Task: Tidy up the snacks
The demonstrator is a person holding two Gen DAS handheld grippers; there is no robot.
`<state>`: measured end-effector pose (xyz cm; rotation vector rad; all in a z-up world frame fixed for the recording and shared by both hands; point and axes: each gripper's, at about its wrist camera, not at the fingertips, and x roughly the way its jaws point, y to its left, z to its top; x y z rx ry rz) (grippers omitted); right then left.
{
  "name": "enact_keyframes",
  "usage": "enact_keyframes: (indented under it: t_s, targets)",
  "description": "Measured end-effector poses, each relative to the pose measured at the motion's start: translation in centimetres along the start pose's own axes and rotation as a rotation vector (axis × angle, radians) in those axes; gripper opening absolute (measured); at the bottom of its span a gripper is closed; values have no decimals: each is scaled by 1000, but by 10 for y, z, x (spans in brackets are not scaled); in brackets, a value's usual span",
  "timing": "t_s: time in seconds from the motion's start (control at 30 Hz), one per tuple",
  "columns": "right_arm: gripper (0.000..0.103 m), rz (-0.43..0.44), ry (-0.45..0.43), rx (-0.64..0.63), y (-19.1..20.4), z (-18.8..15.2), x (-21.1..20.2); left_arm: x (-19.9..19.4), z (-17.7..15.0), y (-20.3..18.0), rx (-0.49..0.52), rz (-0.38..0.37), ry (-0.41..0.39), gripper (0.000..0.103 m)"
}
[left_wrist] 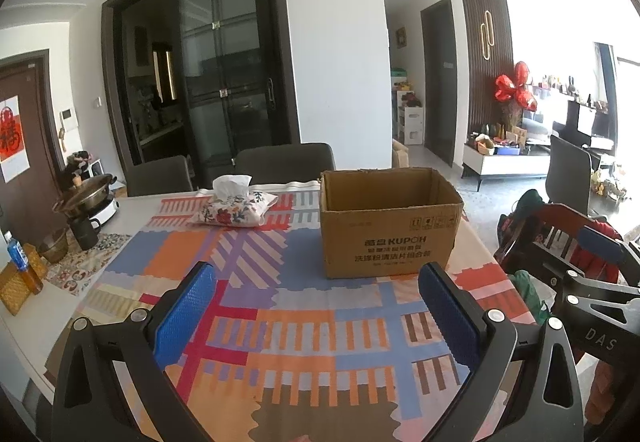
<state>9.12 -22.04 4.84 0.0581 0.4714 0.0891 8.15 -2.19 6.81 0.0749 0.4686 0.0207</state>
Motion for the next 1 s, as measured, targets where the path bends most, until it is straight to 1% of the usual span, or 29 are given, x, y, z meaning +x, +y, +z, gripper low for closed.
enact_keyframes:
  t_s: [0.27,1.0]
  targets:
    - [90,0,-4,-3,-1,0,-1,-2,-2,0,8,3,-7,103]
    - [90,9,0,-6,0,2,0,-1,-4,1,-6,4,7,103]
